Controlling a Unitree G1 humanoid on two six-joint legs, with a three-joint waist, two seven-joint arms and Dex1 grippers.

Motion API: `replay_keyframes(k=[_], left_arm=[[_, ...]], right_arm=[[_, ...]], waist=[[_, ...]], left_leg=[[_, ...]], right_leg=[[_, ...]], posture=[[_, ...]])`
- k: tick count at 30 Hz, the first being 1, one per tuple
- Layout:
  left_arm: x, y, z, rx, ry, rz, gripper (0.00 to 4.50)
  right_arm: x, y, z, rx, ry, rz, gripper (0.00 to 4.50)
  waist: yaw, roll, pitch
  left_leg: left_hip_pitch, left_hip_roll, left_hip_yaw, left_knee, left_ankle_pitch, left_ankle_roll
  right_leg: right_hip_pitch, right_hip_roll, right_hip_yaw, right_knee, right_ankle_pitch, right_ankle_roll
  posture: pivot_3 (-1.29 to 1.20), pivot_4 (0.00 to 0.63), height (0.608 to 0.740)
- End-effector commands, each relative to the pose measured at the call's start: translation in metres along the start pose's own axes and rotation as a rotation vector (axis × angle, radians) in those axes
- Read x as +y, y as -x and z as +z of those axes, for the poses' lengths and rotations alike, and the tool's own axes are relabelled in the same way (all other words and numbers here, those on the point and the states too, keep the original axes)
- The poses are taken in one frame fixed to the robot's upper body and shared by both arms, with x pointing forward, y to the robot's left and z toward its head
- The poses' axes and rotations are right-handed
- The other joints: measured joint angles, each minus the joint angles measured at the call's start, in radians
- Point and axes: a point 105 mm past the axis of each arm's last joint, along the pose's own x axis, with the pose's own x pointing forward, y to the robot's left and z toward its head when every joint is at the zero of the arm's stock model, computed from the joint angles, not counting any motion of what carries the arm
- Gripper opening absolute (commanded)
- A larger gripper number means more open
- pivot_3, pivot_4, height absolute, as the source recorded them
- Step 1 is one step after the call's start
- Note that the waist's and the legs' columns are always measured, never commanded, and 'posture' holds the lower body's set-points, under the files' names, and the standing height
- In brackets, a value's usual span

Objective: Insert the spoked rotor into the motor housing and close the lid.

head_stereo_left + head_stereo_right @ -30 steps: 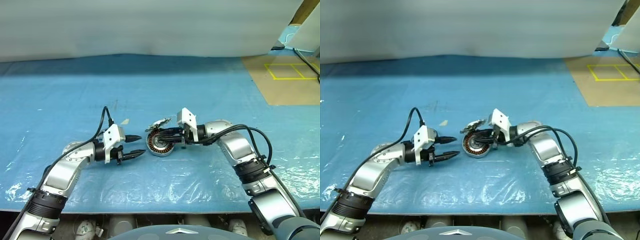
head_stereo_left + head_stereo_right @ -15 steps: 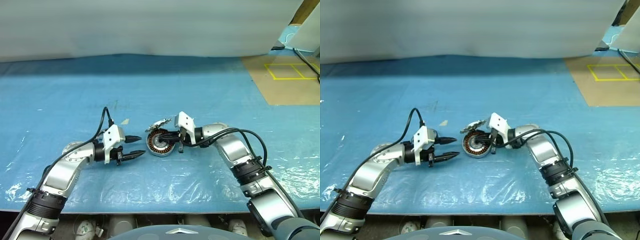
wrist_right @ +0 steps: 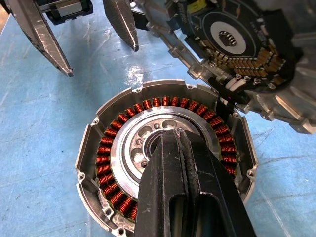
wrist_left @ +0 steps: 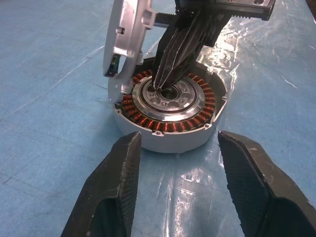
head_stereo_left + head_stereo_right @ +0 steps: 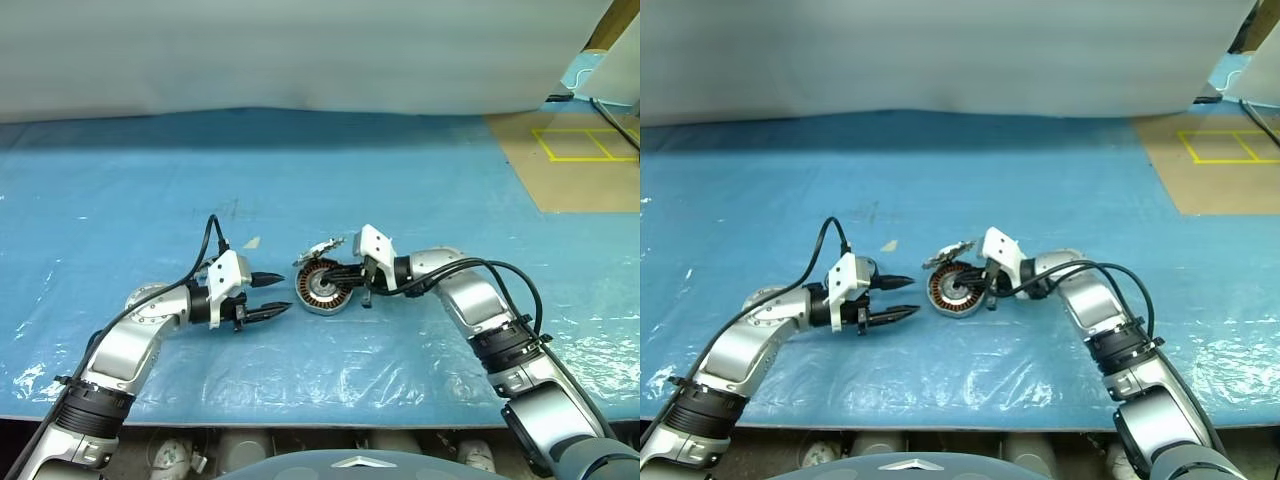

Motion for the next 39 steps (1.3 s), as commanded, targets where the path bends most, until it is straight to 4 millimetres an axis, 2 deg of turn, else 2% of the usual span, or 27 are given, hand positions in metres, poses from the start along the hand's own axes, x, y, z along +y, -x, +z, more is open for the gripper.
replay_keyframes(k=[1,4,17,22,27,30,39], left_arm=[[-0.002,-0.001,0.005,-0.012,-0.035,-0.014,2.55],[-0.003,-0.001,0.005,-0.01,-0.033,-0.016,2.55],[-0.004,-0.002,0.005,-0.016,-0.027,-0.013,2.55],[-0.005,-0.002,0.004,-0.014,-0.024,-0.01,2.55],[-0.005,-0.003,0.005,-0.016,-0.026,-0.011,2.55],[-0.004,-0.004,0.007,-0.021,-0.028,-0.01,2.55],[-0.003,-0.005,0.007,-0.021,-0.03,-0.012,2.55]], right_arm=[[0.005,-0.001,-0.004,-0.011,-0.002,0.009,0.03],[0.006,0.001,0.014,-0.106,-0.003,0.033,0.03],[0.001,-0.007,0.014,-0.072,0.077,0.041,0.03],[0.0,-0.004,0.017,-0.094,0.065,0.035,0.03],[0.001,-0.004,0.001,-0.03,0.056,0.034,0.03],[0.004,-0.006,-0.016,0.051,0.094,0.031,0.03],[0.007,-0.007,-0.029,0.078,0.018,0.019,0.03]], waist=[[-0.001,0.0,0.0],[-0.002,0.0,0.0],[-0.003,0.0,0.0],[-0.003,0.0,0.0],[-0.003,0.0,0.0],[-0.003,0.0,0.0],[-0.003,0.0,0.0]], left_leg=[[0.0,0.0,0.0,0.0,0.0,0.0],[0.0,0.0,0.0,0.0,0.0,0.0],[0.0,0.0,0.0,0.0,0.0,0.0],[0.0,0.0,0.0,0.0,0.0,0.0],[0.0,0.0,0.0,0.0,0.0,0.0],[0.0,0.0,0.0,0.0,0.0,0.0],[0.001,0.0,0.0,0.0,0.0,0.0]], right_leg=[[0.0,0.0,0.0,0.0,0.0,0.0],[0.0,0.0,0.0,0.0,0.0,0.0],[0.0,0.0,0.0,0.0,0.0,0.0],[-0.001,0.0,0.0,0.0,0.0,0.0],[-0.001,0.0,0.0,0.0,0.0,0.0],[-0.001,0.0,0.0,0.0,0.0,0.0],[0.001,0.0,0.0,0.0,0.0,0.0]], posture=[[0.0,0.15,0.74],[0.0,0.15,0.74],[0.0,0.15,0.74],[0.0,0.15,0.74],[0.0,0.15,0.74],[0.0,0.15,0.74],[0.0,0.15,0.74]])
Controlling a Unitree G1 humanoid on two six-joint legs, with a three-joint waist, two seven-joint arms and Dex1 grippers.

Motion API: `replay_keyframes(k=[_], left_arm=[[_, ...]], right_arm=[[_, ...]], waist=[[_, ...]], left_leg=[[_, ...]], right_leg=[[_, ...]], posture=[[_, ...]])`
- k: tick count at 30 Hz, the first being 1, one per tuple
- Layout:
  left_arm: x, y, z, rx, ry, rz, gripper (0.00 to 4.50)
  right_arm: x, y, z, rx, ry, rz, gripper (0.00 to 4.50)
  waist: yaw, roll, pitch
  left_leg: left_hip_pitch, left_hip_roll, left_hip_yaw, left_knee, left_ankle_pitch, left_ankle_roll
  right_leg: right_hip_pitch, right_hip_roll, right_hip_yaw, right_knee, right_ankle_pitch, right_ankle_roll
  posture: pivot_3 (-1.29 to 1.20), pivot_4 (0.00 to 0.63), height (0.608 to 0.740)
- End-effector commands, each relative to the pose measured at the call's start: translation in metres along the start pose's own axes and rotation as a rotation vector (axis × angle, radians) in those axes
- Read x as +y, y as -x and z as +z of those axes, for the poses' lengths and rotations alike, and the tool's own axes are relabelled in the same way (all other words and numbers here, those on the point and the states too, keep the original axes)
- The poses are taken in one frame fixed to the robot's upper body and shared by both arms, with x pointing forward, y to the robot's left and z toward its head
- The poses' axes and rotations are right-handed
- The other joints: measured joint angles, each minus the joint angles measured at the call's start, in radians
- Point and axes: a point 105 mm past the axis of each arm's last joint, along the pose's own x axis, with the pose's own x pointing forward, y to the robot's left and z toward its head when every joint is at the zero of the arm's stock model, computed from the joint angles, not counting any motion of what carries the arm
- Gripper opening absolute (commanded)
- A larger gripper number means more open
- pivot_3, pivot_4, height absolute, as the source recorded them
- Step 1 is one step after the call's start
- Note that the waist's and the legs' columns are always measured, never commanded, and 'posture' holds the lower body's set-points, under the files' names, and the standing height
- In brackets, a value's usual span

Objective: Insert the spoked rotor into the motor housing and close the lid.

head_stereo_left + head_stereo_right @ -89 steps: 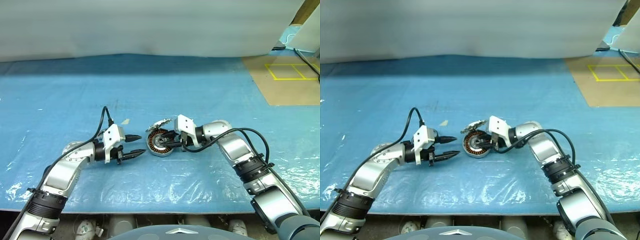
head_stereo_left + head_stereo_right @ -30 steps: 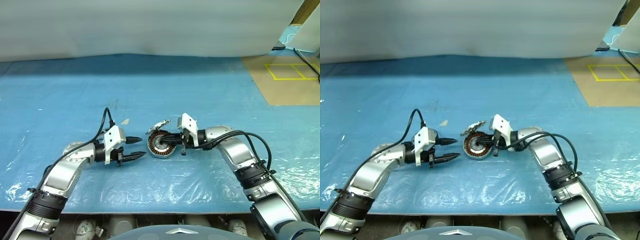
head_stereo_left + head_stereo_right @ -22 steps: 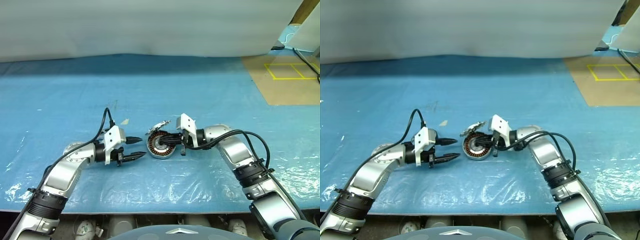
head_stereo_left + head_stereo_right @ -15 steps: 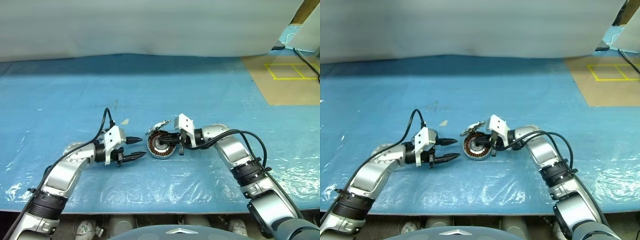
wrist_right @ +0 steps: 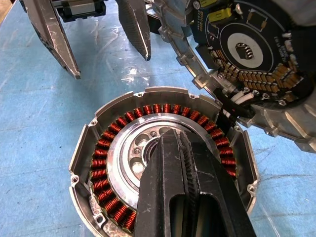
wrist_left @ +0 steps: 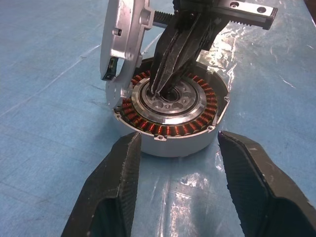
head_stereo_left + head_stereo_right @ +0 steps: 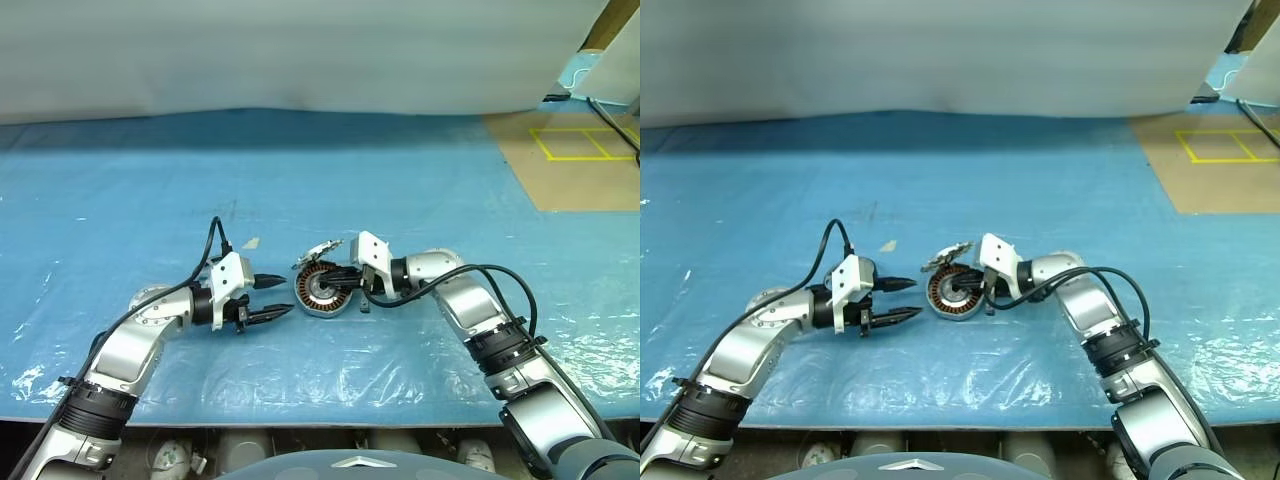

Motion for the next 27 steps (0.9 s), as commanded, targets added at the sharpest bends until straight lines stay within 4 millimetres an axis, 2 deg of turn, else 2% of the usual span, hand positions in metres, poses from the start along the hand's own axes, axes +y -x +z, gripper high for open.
replay_keyframes(k=[1,6,9,11,22,27], left_arm=[[-0.001,-0.002,0.009,-0.024,-0.035,-0.008,2.55],[-0.001,-0.003,0.009,-0.025,-0.034,-0.007,2.55],[-0.001,-0.003,0.009,-0.03,-0.029,-0.005,2.55],[-0.001,-0.002,0.009,-0.035,-0.024,-0.004,2.55],[0.002,-0.002,0.006,-0.029,-0.027,-0.002,2.55],[0.0,-0.002,0.004,-0.027,-0.026,-0.005,2.55]], right_arm=[[0.009,0.0,-0.031,0.114,-0.104,0.011,0.03],[0.012,0.005,-0.049,0.193,-0.105,0.006,0.03],[0.01,0.007,-0.014,-0.018,-0.273,0.009,0.03],[0.004,0.01,0.0,-0.099,-0.326,-0.013,0.03],[-0.01,0.013,0.013,-0.166,-0.298,-0.079,0.03],[-0.007,0.019,0.03,-0.239,-0.296,-0.039,0.03]], waist=[[0.0,0.0,0.0],[0.001,0.0,-0.001],[0.005,0.0,-0.002],[0.003,0.0,-0.002],[0.001,0.0,-0.002],[0.001,0.0,-0.001]], left_leg=[[0.0,0.0,0.0,0.0,0.0,0.0],[0.0,0.0,0.0,0.0,0.0,0.0],[0.001,0.0,0.0,0.0,0.0,0.0],[0.001,0.0,0.0,0.0,0.0,0.0],[-0.001,0.0,0.0,-0.001,0.0,0.0],[-0.001,0.0,0.0,-0.001,0.0,0.0]], right_leg=[[0.0,0.0,0.0,0.0,0.0,0.0],[0.002,0.0,0.0,0.0,0.0,0.0],[0.003,0.0,0.0,0.0,0.0,0.0],[0.002,-0.001,0.0,-0.001,0.0,0.0],[-0.001,0.0,-0.001,-0.003,0.0,0.0],[-0.001,0.0,-0.001,-0.003,0.0,0.0]], posture=[[0.0,0.15,0.74],[0.0,0.15,0.74],[0.0,0.15,0.74],[0.0,0.15,0.74],[0.0,0.15,0.74],[0.0,0.15,0.74]])
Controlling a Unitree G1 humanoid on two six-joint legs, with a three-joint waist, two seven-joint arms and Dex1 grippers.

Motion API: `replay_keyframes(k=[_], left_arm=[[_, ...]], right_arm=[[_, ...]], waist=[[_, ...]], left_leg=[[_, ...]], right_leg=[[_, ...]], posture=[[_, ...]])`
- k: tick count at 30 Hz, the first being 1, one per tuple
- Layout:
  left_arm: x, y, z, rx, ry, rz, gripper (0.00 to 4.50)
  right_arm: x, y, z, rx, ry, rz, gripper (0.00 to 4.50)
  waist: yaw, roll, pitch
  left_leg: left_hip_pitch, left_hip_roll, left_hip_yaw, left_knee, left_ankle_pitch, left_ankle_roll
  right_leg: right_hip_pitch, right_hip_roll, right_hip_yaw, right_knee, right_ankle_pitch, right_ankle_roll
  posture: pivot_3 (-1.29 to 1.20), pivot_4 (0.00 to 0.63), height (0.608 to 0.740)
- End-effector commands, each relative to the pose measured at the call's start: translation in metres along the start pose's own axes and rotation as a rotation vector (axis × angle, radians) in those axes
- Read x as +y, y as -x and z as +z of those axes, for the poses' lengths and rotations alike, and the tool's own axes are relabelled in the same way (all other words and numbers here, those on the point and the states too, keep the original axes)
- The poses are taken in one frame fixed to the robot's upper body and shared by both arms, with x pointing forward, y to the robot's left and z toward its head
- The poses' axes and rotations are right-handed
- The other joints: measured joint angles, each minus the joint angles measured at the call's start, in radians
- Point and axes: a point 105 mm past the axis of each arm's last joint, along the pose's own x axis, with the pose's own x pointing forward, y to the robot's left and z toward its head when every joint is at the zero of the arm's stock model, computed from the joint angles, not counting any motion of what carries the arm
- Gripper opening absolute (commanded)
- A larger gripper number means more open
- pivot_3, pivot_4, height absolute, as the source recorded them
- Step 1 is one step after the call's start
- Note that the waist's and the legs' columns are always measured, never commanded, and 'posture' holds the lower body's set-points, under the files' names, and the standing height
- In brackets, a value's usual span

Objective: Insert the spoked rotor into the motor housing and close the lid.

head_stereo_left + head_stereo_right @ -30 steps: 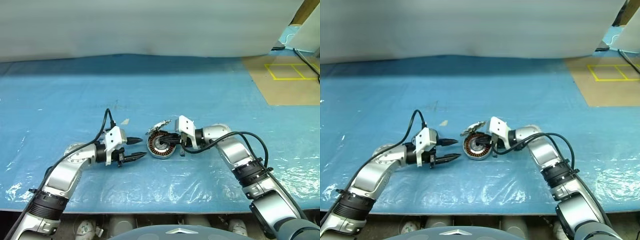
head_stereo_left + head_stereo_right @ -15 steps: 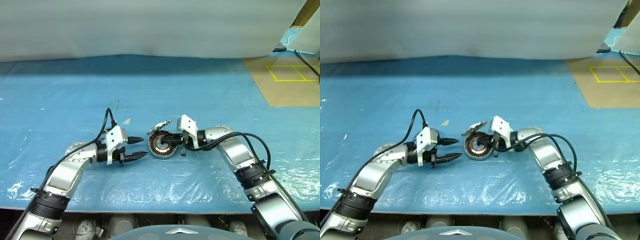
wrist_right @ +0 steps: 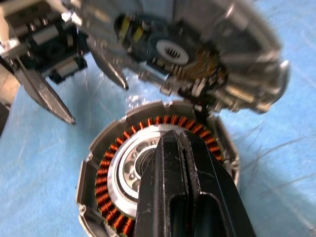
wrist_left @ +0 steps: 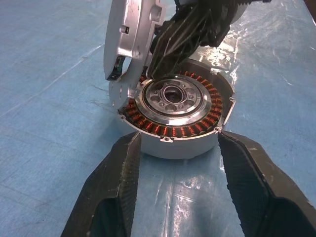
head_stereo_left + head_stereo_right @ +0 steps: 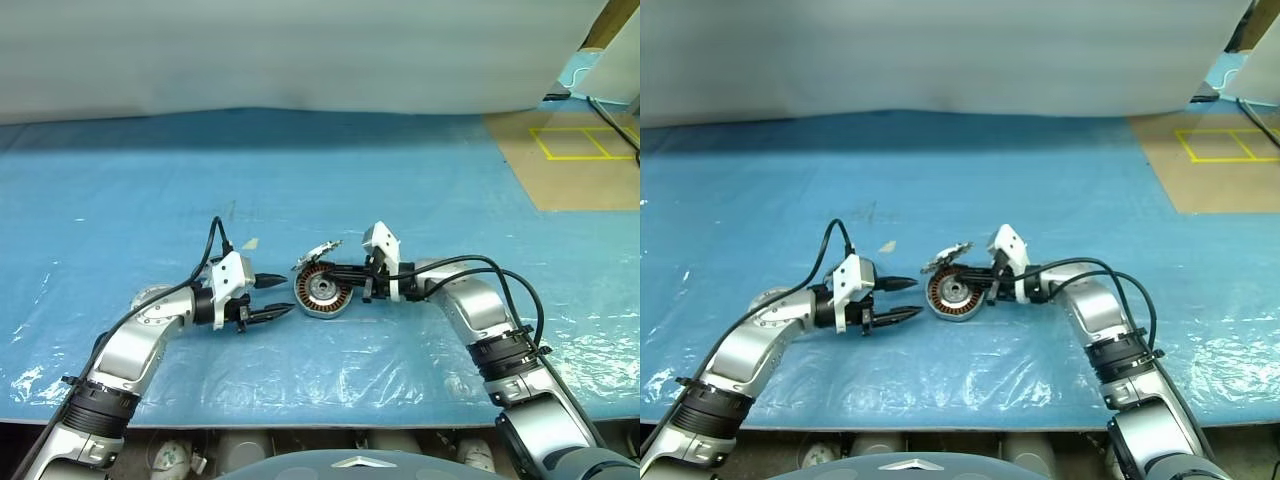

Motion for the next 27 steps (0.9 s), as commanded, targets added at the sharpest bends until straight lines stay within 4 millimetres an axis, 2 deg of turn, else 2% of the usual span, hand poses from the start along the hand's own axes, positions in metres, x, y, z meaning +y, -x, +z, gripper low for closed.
replay_keyframes(k=[1,5,10,13,16,17,19,22,24,27], left_arm=[[-0.002,0.0,0.006,-0.019,-0.03,-0.009,2.55],[-0.003,0.0,0.006,-0.017,-0.032,-0.011,2.55],[-0.003,-0.001,0.008,-0.019,-0.036,-0.01,2.55],[-0.003,-0.001,0.008,-0.016,-0.038,-0.007,2.55],[-0.003,-0.002,0.01,-0.019,-0.041,-0.004,2.55],[-0.003,-0.002,0.01,-0.019,-0.041,-0.004,2.55],[-0.004,-0.002,0.01,-0.019,-0.041,-0.003,2.55],[-0.003,-0.001,0.009,-0.017,-0.039,-0.002,2.55],[-0.004,0.0,0.008,-0.014,-0.04,-0.006,2.55],[-0.003,-0.001,0.008,-0.015,-0.042,-0.01,2.55]], right_arm=[[0.012,0.003,0.024,-0.072,0.048,0.069,0.03],[0.019,0.0,0.017,-0.034,0.039,0.115,0.03],[0.01,-0.007,0.005,0.036,0.099,0.073,0.03],[0.001,-0.011,-0.001,0.066,0.075,0.028,0.03],[-0.008,-0.001,-0.047,0.294,0.131,-0.012,0.03],[-0.009,0.002,-0.057,0.34,0.14,-0.016,0.03],[-0.002,0.008,-0.063,0.366,0.125,0.026,0.03],[0.006,0.007,-0.052,0.314,0.124,0.054,0.03],[0.01,0.004,-0.037,0.229,0.104,0.066,0.03],[0.015,0.001,-0.004,0.044,0.11,0.078,0.03]], waist=[[0.0,0.0,0.0],[0.0,0.0,0.0],[0.0,0.0,0.0],[-0.002,0.0,0.0],[-0.002,0.0,0.0],[-0.001,0.0,0.0],[0.002,-0.001,-0.001],[0.004,-0.002,-0.002],[0.002,-0.002,-0.002],[-0.002,-0.002,-0.002]], left_leg=[[0.0,0.0,0.0,0.0,0.0,0.0],[0.0,0.0,0.0,-0.001,0.0,0.0],[0.0,0.0,0.0,0.0,0.0,0.0],[0.0,0.0,0.0,0.0,0.0,0.0],[0.0,0.0,0.0,0.0,0.0,0.0],[0.001,0.0,0.0,0.0,0.0,0.0],[0.002,0.0,0.0,0.0,0.0,0.0],[0.002,0.0,0.0,0.0,0.0,0.0],[0.002,0.0,0.0,0.0,0.0,0.0],[0.002,0.001,0.0,0.0,0.0,0.0]], right_leg=[[0.0,0.0,0.0,0.0,0.0,0.0],[0.0,0.0,0.0,0.0,0.0,0.0],[0.0,0.0,0.0,0.0,0.0,0.0],[0.0,0.0,0.0,0.0,0.0,0.0],[0.0,0.0,0.0,0.0,0.0,0.0],[0.0,0.0,0.0,0.0,0.0,0.0],[0.003,0.0,0.0,-0.001,0.0,0.0],[0.006,-0.001,0.0,-0.001,0.0,0.0],[0.006,-0.001,0.0,-0.001,0.0,0.0],[0.004,-0.001,0.0,-0.001,0.0,0.0]], posture=[[0.0,0.15,0.74],[0.0,0.15,0.74],[0.0,0.15,0.74],[0.0,0.15,0.74],[0.0,0.15,0.74],[0.0,0.15,0.74],[0.0,0.15,0.74],[0.0,0.15,0.74],[0.0,0.15,0.74],[0.0,0.15,0.74]])
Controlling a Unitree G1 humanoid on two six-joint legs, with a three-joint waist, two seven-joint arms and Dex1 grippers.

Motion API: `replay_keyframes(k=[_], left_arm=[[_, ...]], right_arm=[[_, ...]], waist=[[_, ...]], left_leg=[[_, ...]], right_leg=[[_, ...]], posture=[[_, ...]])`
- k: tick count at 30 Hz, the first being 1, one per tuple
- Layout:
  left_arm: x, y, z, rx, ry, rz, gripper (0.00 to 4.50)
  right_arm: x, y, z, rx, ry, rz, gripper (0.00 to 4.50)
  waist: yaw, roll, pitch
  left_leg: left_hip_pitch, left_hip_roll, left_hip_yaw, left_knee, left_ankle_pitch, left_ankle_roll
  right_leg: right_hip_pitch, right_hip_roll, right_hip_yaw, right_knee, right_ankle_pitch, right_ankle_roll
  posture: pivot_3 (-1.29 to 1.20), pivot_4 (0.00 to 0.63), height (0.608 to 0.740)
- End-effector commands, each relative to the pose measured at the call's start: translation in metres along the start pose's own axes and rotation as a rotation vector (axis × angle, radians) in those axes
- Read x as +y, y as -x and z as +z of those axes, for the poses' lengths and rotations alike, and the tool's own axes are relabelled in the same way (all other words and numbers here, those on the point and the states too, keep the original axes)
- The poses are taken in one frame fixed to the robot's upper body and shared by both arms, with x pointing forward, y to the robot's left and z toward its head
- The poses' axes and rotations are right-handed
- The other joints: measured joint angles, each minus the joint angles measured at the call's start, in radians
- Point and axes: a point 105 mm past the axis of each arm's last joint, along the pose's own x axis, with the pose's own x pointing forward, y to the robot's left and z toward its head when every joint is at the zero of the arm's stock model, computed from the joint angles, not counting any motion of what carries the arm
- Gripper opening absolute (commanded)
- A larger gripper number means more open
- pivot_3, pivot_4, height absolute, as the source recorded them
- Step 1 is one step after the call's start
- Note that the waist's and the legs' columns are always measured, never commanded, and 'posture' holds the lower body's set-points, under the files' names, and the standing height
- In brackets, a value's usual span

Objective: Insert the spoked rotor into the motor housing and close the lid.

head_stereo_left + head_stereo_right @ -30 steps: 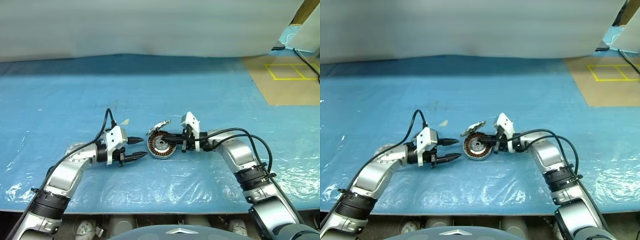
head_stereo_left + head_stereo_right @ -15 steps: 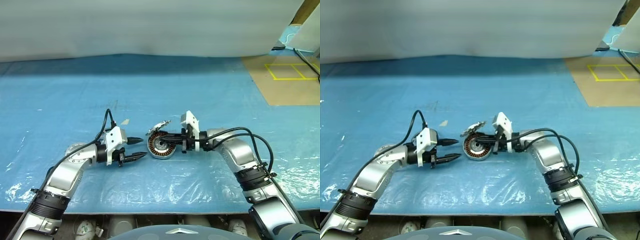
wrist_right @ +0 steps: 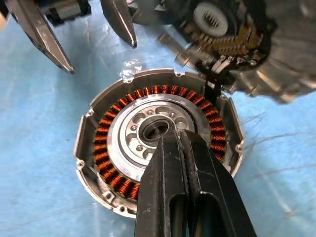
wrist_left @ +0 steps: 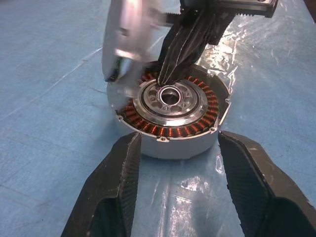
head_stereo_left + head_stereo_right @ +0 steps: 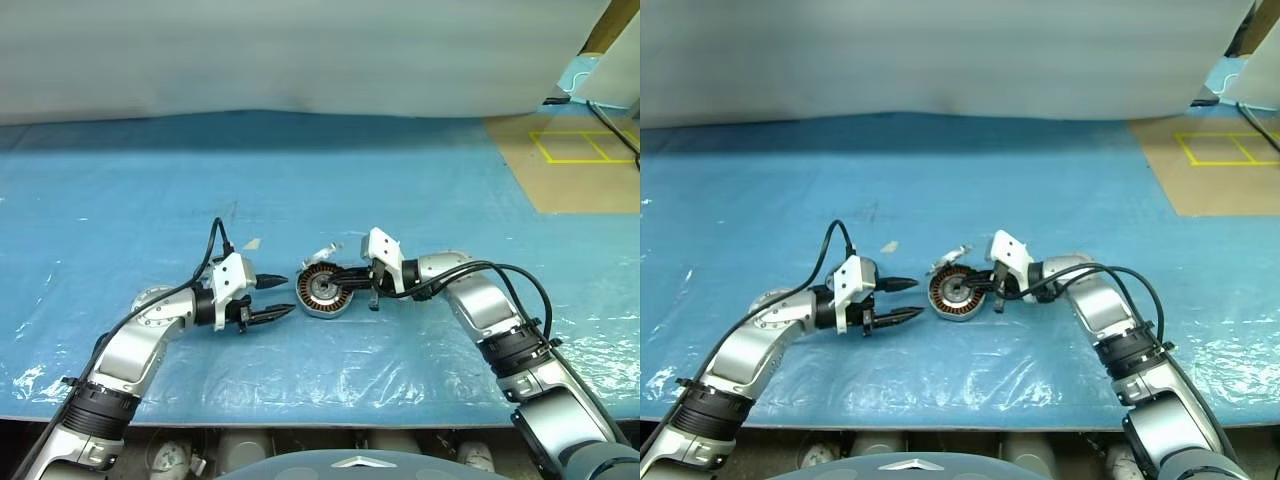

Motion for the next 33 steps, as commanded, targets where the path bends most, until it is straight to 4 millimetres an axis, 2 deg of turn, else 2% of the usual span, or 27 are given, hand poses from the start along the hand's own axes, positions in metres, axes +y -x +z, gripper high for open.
replay_keyframes(k=[1,4,10,17,20,22,26,29,33], left_arm=[[-0.001,0.0,0.007,-0.015,-0.036,-0.01,2.55],[0.0,0.0,0.006,-0.014,-0.038,-0.014,2.55],[0.0,-0.002,0.01,-0.018,-0.045,-0.018,2.55],[-0.001,-0.001,0.012,-0.019,-0.047,-0.016,2.55],[-0.001,-0.002,0.012,-0.019,-0.044,-0.014,2.55],[-0.002,-0.001,0.012,-0.018,-0.042,-0.013,2.55],[-0.003,-0.001,0.012,-0.016,-0.038,-0.013,2.55],[-0.003,-0.001,0.012,-0.016,-0.038,-0.016,2.55],[-0.003,-0.001,0.013,-0.016,-0.037,-0.021,2.55]], right_arm=[[0.009,-0.002,0.022,-0.15,-0.056,0.045,0.03],[0.006,0.002,0.04,-0.223,-0.071,0.05,0.03],[0.006,-0.001,0.037,-0.193,-0.065,0.056,0.03],[0.004,-0.011,-0.002,0.019,0.014,0.04,0.03],[0.005,-0.01,-0.025,0.144,0.079,0.047,0.03],[0.007,-0.009,-0.032,0.17,0.089,0.046,0.03],[0.013,-0.008,-0.023,0.11,0.034,0.067,0.03],[0.014,-0.006,-0.002,-0.017,0.026,0.079,0.03],[0.007,-0.004,0.033,-0.209,-0.047,0.069,0.03]], waist=[[-0.005,0.0,0.0],[-0.005,0.001,0.001],[0.001,0.001,0.001],[-0.002,0.001,0.001],[-0.003,0.001,0.001],[-0.002,0.001,0.0],[-0.001,0.0,0.0],[-0.001,0.0,0.0],[-0.006,0.001,0.0]], left_leg=[[0.0,0.0,0.0,0.0,0.0,0.0],[-0.003,0.0,0.0,0.0,0.0,0.0],[-0.004,-0.001,0.0,-0.001,0.0,0.0],[-0.003,-0.001,0.0,-0.001,0.0,0.0],[-0.002,-0.001,0.0,-0.001,0.0,0.0],[-0.001,-0.001,0.0,-0.001,0.0,0.0],[0.0,-0.001,0.0,0.0,0.0,0.0],[0.0,-0.001,0.0,0.0,0.0,0.0],[-0.002,0.0,0.0,0.0,0.0,0.0]], right_leg=[[-0.002,0.0,0.0,0.0,0.0,0.0],[-0.006,0.001,0.0,0.001,0.0,0.0],[-0.006,0.001,-0.001,0.0,0.0,0.0],[-0.006,0.001,0.0,0.0,0.0,0.0],[-0.005,0.001,0.0,0.001,0.0,0.0],[-0.003,0.001,0.0,0.0,0.0,0.0],[-0.001,0.0,0.0,0.0,0.0,0.0],[-0.001,0.001,0.0,0.0,0.0,0.0],[-0.004,0.001,0.001,0.001,0.0,0.0]], posture=[[0.0,0.15,0.74],[0.0,0.15,0.74],[0.0,0.15,0.74],[0.0,0.15,0.74],[0.0,0.15,0.74],[0.0,0.15,0.74],[0.0,0.15,0.74],[0.0,0.15,0.74],[0.0,0.15,0.74]])
